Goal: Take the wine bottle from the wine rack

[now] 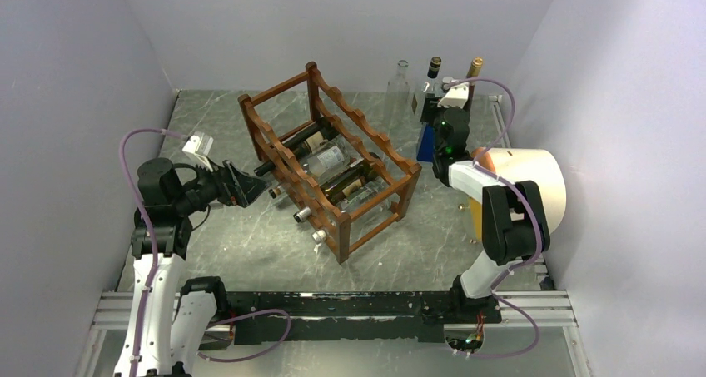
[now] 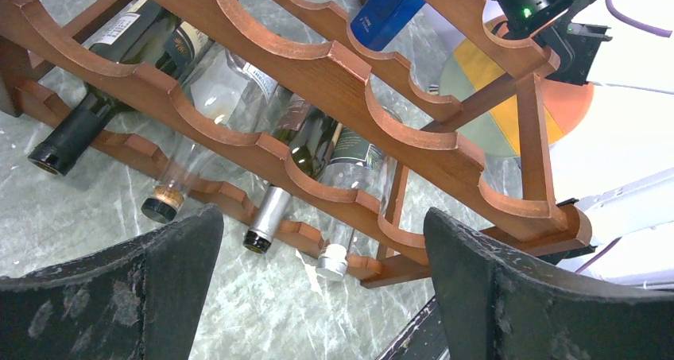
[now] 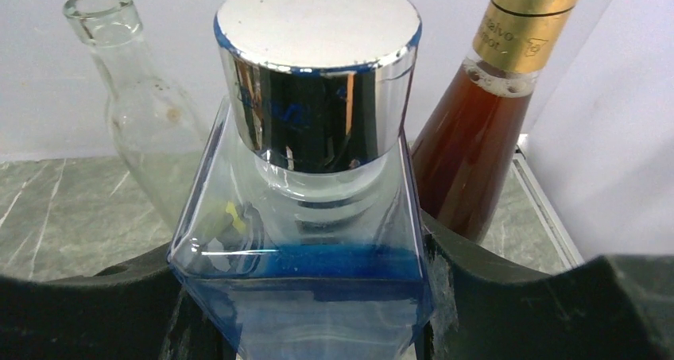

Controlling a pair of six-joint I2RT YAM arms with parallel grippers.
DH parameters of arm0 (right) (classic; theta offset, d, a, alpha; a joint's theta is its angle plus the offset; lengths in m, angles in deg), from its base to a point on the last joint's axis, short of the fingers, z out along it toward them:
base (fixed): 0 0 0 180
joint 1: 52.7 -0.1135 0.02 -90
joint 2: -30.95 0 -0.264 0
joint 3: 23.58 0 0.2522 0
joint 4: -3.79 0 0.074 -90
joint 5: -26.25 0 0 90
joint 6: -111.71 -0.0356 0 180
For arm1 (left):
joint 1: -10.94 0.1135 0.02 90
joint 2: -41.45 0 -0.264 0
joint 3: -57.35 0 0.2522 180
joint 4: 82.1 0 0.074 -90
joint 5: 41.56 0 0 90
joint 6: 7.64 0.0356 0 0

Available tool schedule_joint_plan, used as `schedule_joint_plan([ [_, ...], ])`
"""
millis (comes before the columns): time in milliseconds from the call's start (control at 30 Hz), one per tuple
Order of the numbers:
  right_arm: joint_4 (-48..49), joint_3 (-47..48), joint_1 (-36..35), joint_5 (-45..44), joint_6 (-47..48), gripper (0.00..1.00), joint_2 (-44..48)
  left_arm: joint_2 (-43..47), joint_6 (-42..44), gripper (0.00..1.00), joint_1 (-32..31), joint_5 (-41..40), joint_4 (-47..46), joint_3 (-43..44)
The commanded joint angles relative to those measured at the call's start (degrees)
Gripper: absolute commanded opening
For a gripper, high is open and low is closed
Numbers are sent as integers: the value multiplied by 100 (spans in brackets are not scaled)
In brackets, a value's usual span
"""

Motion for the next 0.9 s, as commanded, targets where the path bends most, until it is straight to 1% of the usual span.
schedule_joint_plan([
  [0,1159,36,140,-16,-92,0,111,19,89,100,-22,165,-243,-58],
  [133,1020,-24,175,117,-251,0,147,-9,96,99,-22,104,-216,-50],
  [267,756,26,174,-39,-359,1,111,-56,96,100,-22,162,-230,-45],
  [367,729,-34,174,-4,-382,11,159,-24,96,100,-22,158,-236,-47],
  [433,609,-5,174,46,-397,22,205,-2,98,100,-22,138,-241,-56],
  [533,446,54,174,137,-369,30,236,-11,87,100,-22,104,-228,-50],
  [567,424,55,174,145,-353,35,247,-27,87,99,-22,101,-220,-44],
  [633,400,43,178,135,-344,41,270,-30,87,99,-20,109,-224,-52],
  [700,320,51,174,106,-327,49,296,-30,92,100,-22,97,-224,-52],
  [867,82,79,175,140,-279,60,407,-10,98,99,-22,76,-213,-49],
])
